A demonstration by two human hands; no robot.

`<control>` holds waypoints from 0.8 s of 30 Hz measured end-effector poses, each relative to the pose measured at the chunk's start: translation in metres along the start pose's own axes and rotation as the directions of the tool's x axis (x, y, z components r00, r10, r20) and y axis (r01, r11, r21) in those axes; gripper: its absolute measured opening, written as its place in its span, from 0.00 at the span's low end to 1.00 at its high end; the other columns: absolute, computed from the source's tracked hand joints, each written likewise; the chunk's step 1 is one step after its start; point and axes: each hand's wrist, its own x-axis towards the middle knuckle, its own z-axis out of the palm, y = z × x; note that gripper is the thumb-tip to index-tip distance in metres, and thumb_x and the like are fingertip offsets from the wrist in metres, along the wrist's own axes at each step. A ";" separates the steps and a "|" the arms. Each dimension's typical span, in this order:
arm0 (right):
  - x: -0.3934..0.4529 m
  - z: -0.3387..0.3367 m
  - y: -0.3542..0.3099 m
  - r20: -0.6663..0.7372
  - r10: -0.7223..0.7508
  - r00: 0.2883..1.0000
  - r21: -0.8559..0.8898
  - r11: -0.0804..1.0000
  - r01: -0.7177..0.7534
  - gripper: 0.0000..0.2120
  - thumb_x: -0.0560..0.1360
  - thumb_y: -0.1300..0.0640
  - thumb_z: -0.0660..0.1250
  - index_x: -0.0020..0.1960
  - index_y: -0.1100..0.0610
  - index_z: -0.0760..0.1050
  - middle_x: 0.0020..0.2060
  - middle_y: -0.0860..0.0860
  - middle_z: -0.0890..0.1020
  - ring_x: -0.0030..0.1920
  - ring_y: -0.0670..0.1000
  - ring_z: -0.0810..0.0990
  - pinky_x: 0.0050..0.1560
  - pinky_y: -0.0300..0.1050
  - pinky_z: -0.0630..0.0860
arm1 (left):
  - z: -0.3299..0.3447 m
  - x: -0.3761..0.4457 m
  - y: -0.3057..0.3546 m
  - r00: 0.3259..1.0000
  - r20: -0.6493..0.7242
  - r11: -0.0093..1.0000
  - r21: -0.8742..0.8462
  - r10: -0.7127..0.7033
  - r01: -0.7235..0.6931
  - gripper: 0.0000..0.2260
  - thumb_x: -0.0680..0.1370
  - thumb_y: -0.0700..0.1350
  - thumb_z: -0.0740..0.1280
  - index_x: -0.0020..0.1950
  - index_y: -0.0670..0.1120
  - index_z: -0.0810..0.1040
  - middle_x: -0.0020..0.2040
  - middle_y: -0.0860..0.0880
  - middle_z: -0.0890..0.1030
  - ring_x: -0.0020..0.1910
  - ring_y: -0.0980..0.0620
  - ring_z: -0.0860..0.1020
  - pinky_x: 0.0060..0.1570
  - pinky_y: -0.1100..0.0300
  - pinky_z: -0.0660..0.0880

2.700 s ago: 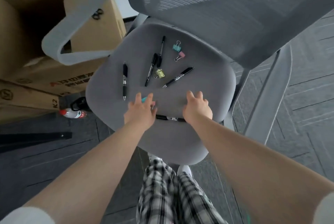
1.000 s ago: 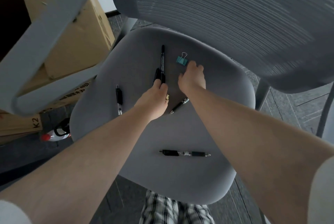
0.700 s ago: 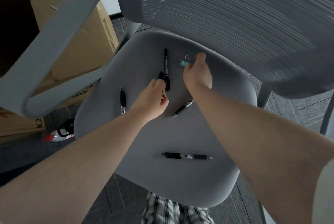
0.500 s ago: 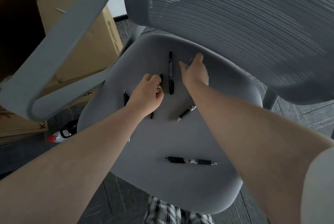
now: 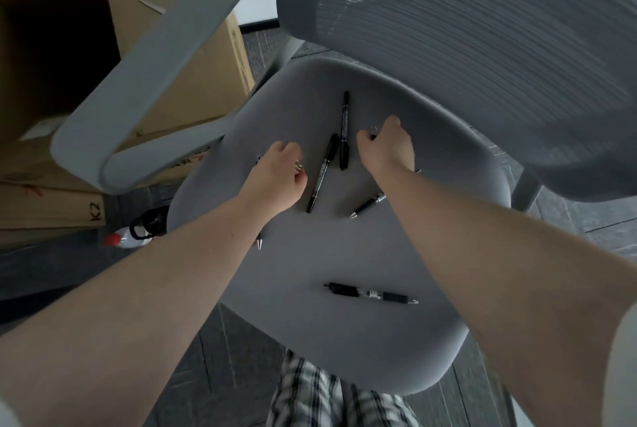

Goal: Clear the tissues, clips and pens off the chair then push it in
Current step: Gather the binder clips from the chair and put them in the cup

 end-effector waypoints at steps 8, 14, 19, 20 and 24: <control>-0.063 -0.024 -0.008 0.110 -0.182 0.977 -0.115 0.974 0.195 0.06 0.76 0.57 0.59 0.44 0.60 0.65 0.36 0.52 0.71 0.41 0.58 0.72 0.38 0.45 0.66 | -0.031 -0.056 0.010 0.991 -0.015 0.991 0.002 -0.132 0.132 0.08 0.75 0.38 0.60 0.53 0.39 0.73 0.53 0.39 0.74 0.52 0.39 0.74 0.48 0.53 0.71; -0.143 -0.044 -0.028 0.275 -0.401 0.874 -0.158 0.878 0.452 0.06 0.77 0.56 0.60 0.44 0.59 0.67 0.40 0.55 0.75 0.41 0.58 0.73 0.37 0.45 0.68 | -0.061 -0.147 0.018 0.965 -0.058 0.965 0.039 -0.256 0.258 0.03 0.77 0.38 0.59 0.44 0.42 0.68 0.39 0.46 0.69 0.36 0.47 0.69 0.34 0.56 0.65; -0.223 -0.057 -0.051 0.433 -0.554 0.712 -0.197 0.712 0.674 0.11 0.77 0.58 0.61 0.37 0.56 0.64 0.39 0.54 0.73 0.39 0.56 0.71 0.37 0.44 0.66 | -0.091 -0.245 0.023 0.920 -0.104 0.925 -0.031 -0.379 0.378 0.03 0.78 0.39 0.60 0.45 0.40 0.69 0.43 0.40 0.73 0.35 0.49 0.69 0.30 0.58 0.63; -0.247 -0.056 -0.060 0.470 -0.581 0.664 -0.200 0.663 0.721 0.11 0.77 0.57 0.60 0.38 0.56 0.64 0.37 0.53 0.73 0.39 0.55 0.71 0.36 0.44 0.65 | -0.100 -0.273 0.018 0.899 -0.126 0.908 -0.053 -0.419 0.416 0.04 0.79 0.40 0.60 0.49 0.39 0.71 0.47 0.39 0.75 0.39 0.47 0.72 0.35 0.57 0.68; -0.320 -0.046 -0.090 0.592 -0.635 0.496 -0.199 0.482 0.853 0.10 0.79 0.57 0.59 0.40 0.57 0.65 0.33 0.51 0.70 0.38 0.55 0.72 0.32 0.44 0.65 | -0.122 -0.362 -0.002 0.818 -0.172 0.835 -0.135 -0.549 0.533 0.09 0.79 0.40 0.60 0.58 0.39 0.72 0.54 0.40 0.75 0.50 0.41 0.76 0.49 0.48 0.76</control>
